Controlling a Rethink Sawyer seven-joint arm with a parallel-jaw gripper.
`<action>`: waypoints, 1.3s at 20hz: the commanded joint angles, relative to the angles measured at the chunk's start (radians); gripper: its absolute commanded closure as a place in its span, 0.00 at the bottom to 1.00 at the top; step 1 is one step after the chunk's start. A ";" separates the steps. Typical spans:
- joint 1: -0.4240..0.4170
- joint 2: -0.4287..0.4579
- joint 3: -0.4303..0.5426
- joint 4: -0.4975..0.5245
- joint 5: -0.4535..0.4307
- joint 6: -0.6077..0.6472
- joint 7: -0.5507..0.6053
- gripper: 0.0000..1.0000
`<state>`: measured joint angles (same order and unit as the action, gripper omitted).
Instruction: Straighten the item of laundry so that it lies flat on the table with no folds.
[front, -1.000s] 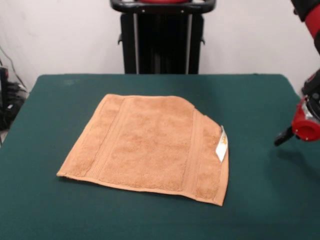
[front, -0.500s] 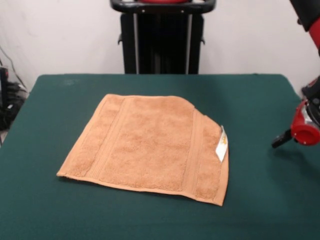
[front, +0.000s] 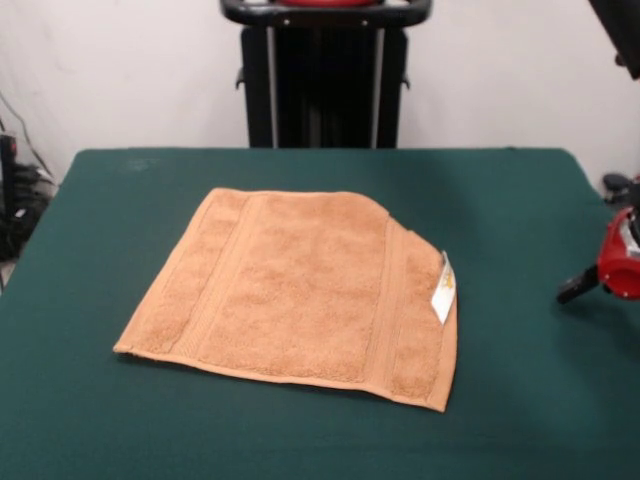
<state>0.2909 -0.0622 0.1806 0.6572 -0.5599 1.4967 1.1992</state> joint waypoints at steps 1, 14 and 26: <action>0.040 0.029 -0.018 -0.065 -0.078 0.100 -0.020 1.00; 0.068 0.063 -0.076 -0.082 -0.089 0.130 -0.062 1.00; 0.080 0.115 -0.103 -0.122 -0.120 0.180 -0.112 1.00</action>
<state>0.3398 0.0230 0.0805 0.5055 -0.6280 1.5902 1.1992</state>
